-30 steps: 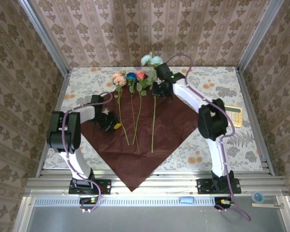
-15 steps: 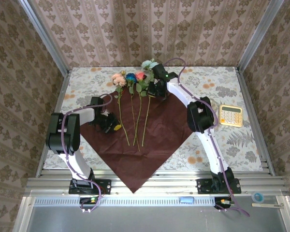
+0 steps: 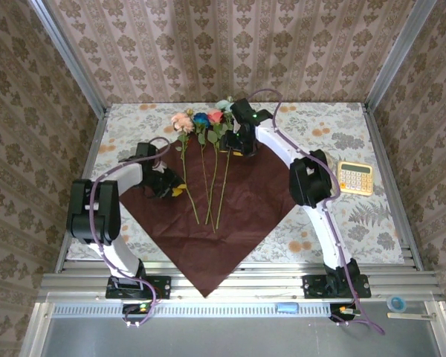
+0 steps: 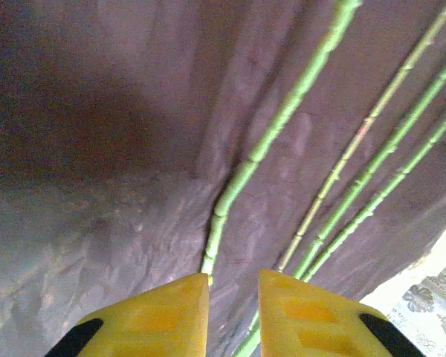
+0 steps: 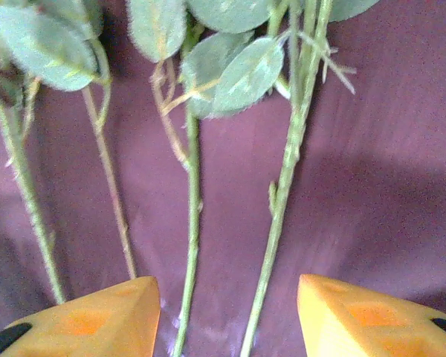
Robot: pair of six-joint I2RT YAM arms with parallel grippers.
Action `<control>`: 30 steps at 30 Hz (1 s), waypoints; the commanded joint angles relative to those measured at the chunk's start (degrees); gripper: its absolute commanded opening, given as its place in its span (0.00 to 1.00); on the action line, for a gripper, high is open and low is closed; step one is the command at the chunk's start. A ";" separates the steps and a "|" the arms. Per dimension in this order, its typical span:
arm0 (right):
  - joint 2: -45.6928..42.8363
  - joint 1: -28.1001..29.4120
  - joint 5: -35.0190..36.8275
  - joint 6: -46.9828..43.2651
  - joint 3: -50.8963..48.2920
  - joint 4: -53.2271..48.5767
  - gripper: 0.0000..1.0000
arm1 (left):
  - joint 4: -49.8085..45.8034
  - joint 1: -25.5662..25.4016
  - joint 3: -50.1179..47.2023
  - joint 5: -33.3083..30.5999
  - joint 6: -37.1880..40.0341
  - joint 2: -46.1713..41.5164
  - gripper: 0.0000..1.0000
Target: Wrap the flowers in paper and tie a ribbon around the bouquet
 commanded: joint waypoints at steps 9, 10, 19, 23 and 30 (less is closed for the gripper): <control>-22.28 13.70 10.61 -5.61 -27.80 5.21 0.30 | -16.79 4.54 -1.41 -4.05 4.60 -8.52 0.25; -23.32 15.53 11.34 -6.54 -29.96 6.12 0.29 | -17.19 4.47 -2.51 -4.65 4.60 -9.62 0.24; -21.34 34.67 16.87 -20.24 -33.37 9.92 0.43 | -8.99 7.73 -6.26 -2.75 7.22 -1.09 0.00; -18.23 35.79 16.93 -19.06 -30.76 10.01 0.44 | -6.66 6.53 -3.90 -1.46 6.03 3.47 0.00; -16.77 35.41 18.06 -17.94 -31.81 10.35 0.41 | -2.84 2.51 -5.54 -1.43 0.47 3.87 0.00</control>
